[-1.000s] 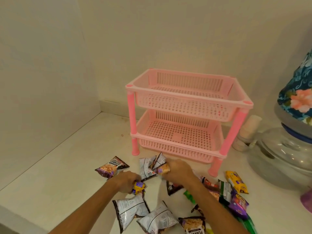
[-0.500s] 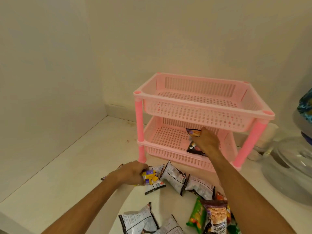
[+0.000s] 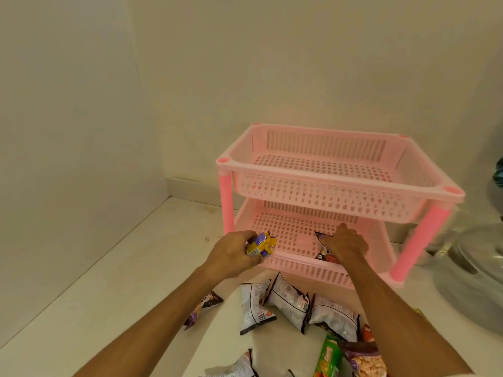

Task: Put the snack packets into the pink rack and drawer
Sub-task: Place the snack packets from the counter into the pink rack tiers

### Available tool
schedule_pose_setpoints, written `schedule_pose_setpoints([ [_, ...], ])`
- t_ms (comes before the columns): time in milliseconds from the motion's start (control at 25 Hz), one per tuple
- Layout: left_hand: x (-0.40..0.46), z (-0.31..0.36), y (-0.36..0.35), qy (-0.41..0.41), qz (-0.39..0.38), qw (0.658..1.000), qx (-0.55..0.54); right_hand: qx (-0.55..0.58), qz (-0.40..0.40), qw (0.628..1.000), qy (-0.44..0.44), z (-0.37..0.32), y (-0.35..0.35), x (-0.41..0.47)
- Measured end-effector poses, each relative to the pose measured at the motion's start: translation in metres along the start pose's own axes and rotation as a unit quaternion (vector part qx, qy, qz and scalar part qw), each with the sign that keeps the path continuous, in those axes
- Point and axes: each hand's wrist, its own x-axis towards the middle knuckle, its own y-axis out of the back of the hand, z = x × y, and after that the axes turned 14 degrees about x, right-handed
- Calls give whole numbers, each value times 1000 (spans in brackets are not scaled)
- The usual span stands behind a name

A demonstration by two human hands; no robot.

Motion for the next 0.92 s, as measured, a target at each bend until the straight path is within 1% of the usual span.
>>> schedule_pose_setpoints([
  [120,21,11,1,4,58,998,-24,1,48,998,42,3,7,-3],
  [240,48,21,-3,8,71,997,-35,24,102,989,103,7,16,-20],
  [320,67,24,-8,33,54,998,-17,28,150,976,156,9,20,-38],
  [400,84,22,-16,76,20,997,6,35,198,956,215,8,20,-59],
  [520,102,15,-27,116,-32,991,59,52,238,934,261,13,16,-90],
  [600,108,11,-34,120,-61,987,85,69,224,933,273,20,12,-109],
  [680,111,11,-40,122,-96,982,106,80,184,943,264,30,6,-127],
  [760,110,13,-44,121,-121,978,115,76,163,947,266,40,-3,-145],
  [840,108,15,-46,125,-127,976,123,60,143,951,267,50,-13,-160],
  [920,106,19,-44,129,-125,974,136,41,104,963,246,58,-19,-169],
])
